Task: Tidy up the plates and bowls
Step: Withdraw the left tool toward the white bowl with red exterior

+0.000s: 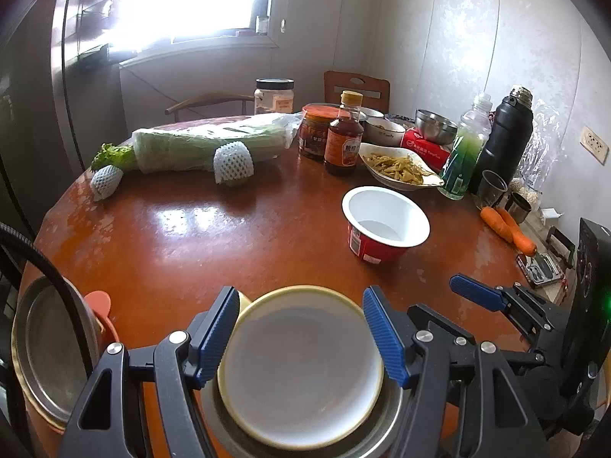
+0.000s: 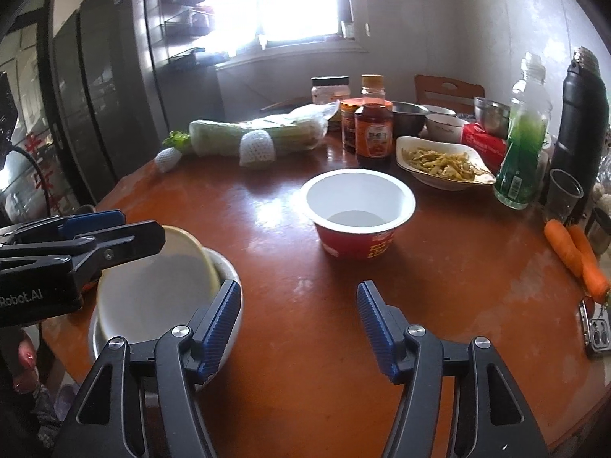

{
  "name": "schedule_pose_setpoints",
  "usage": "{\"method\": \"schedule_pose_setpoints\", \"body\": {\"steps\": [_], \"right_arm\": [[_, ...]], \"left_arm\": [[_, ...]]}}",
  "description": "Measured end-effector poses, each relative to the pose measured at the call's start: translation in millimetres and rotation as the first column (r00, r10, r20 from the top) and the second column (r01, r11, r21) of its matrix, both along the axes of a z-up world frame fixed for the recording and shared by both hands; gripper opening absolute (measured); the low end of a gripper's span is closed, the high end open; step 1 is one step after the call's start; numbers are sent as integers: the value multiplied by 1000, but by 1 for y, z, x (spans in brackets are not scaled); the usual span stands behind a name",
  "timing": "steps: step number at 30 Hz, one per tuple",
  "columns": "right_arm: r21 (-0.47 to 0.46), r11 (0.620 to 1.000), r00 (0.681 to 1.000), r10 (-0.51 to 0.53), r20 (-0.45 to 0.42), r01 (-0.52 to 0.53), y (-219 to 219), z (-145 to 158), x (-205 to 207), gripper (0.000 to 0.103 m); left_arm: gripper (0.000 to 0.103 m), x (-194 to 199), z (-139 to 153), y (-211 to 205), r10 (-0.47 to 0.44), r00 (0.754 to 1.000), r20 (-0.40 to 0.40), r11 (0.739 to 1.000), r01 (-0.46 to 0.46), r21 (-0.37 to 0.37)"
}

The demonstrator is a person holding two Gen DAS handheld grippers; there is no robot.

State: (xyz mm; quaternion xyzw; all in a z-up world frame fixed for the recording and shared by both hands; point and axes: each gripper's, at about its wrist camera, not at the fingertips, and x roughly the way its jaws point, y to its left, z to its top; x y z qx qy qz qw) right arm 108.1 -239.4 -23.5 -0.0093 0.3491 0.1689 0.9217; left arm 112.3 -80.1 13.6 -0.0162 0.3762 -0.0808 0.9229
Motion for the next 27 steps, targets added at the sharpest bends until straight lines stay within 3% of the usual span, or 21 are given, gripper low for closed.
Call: {"method": "schedule_pose_setpoints", "body": {"steps": [27], "right_arm": [[-52, 994, 996, -94, -6, 94, -30, 40, 57, 67]], "left_arm": [[68, 67, 21, -30, -29, 998, -49, 1000, 29, -6]]}}
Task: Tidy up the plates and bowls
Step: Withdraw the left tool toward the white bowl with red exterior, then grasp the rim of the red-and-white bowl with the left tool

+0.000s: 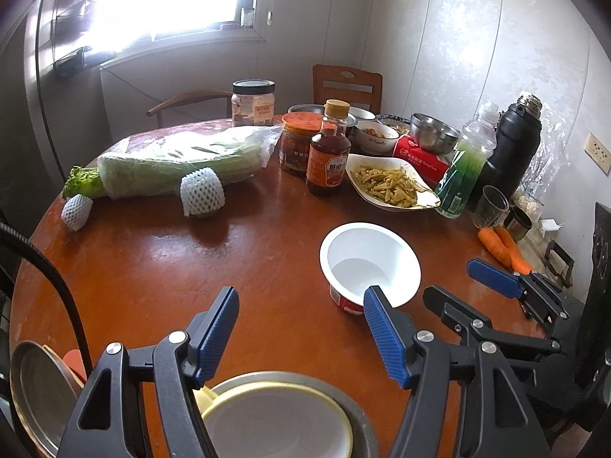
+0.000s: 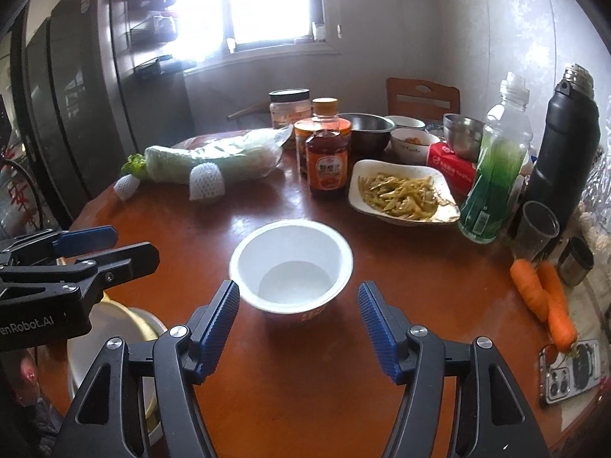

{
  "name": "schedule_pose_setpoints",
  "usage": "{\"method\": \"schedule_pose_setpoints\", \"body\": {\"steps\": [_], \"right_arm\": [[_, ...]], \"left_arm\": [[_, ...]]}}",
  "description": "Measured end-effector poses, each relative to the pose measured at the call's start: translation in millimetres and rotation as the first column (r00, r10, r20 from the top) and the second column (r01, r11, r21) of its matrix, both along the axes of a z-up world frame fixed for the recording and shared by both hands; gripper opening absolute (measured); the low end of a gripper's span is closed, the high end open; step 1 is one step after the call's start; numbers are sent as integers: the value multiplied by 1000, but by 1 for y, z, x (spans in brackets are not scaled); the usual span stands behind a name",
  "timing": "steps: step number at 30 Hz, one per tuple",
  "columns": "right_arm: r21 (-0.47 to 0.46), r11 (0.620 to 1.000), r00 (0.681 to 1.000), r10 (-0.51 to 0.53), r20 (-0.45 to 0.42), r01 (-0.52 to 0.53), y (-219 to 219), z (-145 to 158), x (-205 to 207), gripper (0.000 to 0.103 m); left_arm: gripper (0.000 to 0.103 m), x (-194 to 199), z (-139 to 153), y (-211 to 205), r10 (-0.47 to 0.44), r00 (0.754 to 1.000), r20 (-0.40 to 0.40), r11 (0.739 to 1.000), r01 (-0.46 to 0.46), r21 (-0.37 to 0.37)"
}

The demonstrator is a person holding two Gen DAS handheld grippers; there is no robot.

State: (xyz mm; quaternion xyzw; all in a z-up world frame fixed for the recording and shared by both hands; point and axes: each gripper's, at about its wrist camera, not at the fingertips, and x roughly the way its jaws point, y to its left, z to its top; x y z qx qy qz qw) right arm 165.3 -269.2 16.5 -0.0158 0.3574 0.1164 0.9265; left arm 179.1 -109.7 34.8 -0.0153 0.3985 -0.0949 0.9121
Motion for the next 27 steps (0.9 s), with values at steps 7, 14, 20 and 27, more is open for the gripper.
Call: {"method": "schedule_pose_setpoints", "body": {"steps": [7, 14, 20, 27], "right_arm": [[7, 1000, 999, -10, -32, 10, -9, -5, 20, 67], [10, 1000, 997, -9, -83, 10, -13, -21, 43, 67], [9, 1000, 993, 0, -118, 1, -15, -35, 58, 67], [8, 1000, 987, 30, -156, -29, -11, -51, 72, 67]], "left_arm": [[68, 18, -11, -5, -1, 999, -51, 1000, 1, -6], [68, 33, -19, -9, -12, 996, -88, 1000, 10, -17], [68, 47, -29, -14, -12, 993, -121, 1000, 10, -16], [67, 58, -39, -14, 0, 988, -153, 1000, -3, -20]]}}
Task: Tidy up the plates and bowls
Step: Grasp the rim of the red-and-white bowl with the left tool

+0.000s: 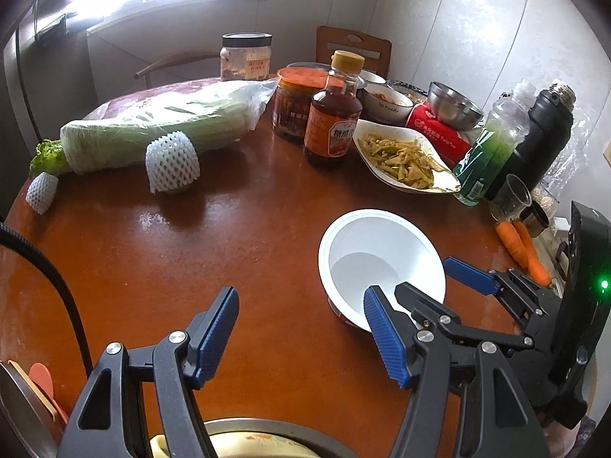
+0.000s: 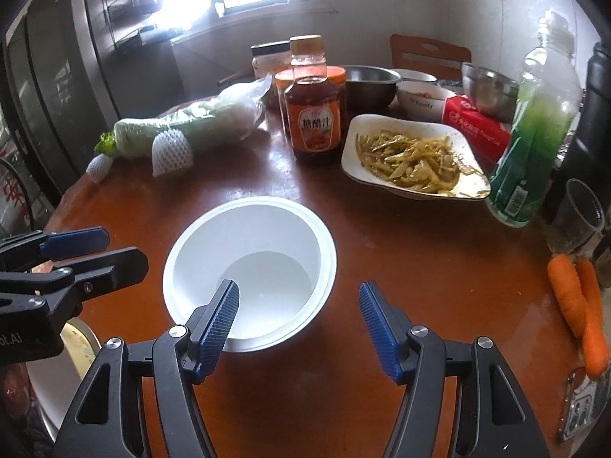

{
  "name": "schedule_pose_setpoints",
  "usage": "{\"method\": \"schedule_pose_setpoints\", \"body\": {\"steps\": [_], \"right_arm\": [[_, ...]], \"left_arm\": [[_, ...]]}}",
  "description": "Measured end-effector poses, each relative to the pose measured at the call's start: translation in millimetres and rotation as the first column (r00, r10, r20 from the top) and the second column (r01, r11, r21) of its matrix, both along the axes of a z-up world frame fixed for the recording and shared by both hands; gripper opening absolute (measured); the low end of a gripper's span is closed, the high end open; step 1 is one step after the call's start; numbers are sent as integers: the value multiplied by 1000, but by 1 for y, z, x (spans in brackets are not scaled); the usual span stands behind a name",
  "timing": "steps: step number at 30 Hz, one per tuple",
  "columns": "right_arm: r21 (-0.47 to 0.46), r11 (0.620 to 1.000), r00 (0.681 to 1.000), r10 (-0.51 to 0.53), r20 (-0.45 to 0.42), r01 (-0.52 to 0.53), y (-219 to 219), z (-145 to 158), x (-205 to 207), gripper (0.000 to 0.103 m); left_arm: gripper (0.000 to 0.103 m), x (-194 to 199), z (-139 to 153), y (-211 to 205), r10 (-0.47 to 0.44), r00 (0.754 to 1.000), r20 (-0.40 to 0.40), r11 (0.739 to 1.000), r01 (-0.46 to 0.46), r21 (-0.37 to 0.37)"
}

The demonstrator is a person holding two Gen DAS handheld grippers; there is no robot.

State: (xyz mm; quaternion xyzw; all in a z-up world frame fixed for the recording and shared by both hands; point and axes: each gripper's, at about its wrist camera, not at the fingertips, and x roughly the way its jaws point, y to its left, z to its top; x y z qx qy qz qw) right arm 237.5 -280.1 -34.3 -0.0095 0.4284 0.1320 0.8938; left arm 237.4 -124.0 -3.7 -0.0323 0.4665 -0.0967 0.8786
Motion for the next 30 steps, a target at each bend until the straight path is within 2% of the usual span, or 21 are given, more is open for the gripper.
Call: {"method": "schedule_pose_setpoints", "body": {"steps": [8, 22, 30], "right_arm": [[-6, 999, 999, 45, 0, -45, 9, -5, 3, 67], [0, 991, 991, 131, 3, -131, 31, -3, -9, 63], [35, 986, 986, 165, -13, -164, 43, -3, -17, 50]], "left_arm": [[68, 9, -9, -4, -2, 999, -33, 1000, 1, -6], [67, 14, -20, -1, -22, 994, -110, 995, 12, -98], [45, 11, -24, 9, 0, 991, -132, 993, -15, -115]]}}
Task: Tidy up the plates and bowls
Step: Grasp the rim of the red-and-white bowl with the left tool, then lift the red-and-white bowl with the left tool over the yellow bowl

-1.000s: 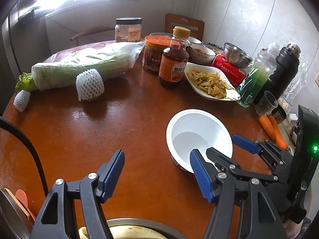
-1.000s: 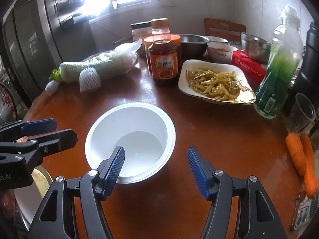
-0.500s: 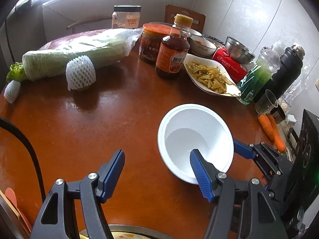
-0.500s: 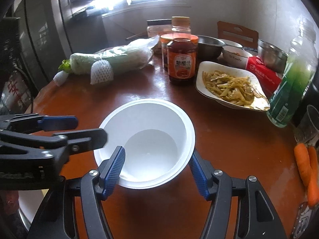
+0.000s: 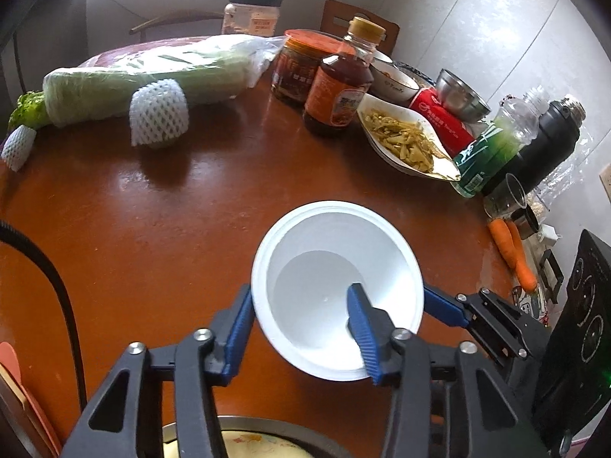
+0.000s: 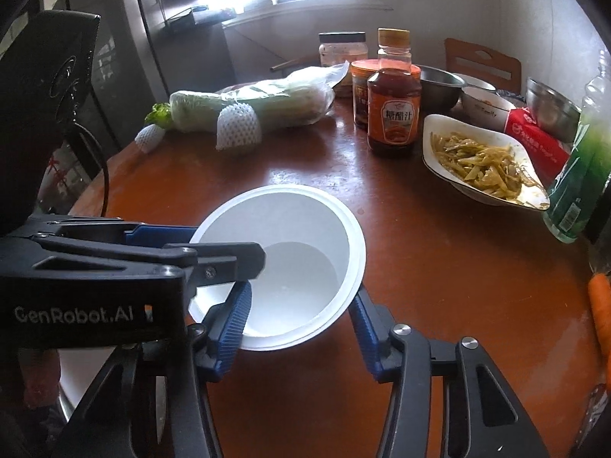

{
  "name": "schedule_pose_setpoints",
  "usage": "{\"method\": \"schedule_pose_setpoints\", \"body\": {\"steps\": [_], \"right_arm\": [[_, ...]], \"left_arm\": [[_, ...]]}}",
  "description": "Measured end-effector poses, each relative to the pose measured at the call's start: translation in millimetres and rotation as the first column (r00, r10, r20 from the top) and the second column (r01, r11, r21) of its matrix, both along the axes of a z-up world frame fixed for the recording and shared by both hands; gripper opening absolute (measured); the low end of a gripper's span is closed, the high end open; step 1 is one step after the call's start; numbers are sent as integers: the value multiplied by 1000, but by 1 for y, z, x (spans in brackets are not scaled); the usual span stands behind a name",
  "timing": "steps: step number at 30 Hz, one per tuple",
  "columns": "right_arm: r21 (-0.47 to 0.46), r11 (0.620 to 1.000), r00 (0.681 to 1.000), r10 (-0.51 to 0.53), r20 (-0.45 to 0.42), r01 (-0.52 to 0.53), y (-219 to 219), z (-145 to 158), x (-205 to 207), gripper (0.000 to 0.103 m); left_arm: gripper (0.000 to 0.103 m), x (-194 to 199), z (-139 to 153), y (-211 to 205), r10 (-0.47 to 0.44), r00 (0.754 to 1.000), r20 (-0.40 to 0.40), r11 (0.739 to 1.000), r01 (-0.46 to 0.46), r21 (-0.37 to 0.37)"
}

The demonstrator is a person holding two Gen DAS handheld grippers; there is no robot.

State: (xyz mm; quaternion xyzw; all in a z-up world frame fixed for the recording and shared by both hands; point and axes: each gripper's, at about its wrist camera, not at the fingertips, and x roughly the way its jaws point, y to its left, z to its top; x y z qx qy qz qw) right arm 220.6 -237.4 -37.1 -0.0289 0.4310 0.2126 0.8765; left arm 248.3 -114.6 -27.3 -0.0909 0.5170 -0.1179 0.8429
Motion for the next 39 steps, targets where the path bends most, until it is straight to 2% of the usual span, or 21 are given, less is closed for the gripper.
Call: {"method": "schedule_pose_setpoints", "body": {"steps": [4, 22, 39], "right_arm": [[8, 1000, 1000, -14, 15, 14, -2, 6, -2, 44], [6, 1000, 990, 11, 139, -12, 17, 52, -38, 44], [-11, 999, 971, 48, 234, -46, 43, 84, -90, 44]], "left_arm": [[44, -6, 6, 4, -2, 1000, 24, 1000, 2, -18], [44, -49, 53, 23, 13, 984, 177, 1000, -14, 3], [44, -106, 85, 42, 27, 960, 277, 999, -32, 13]]}}
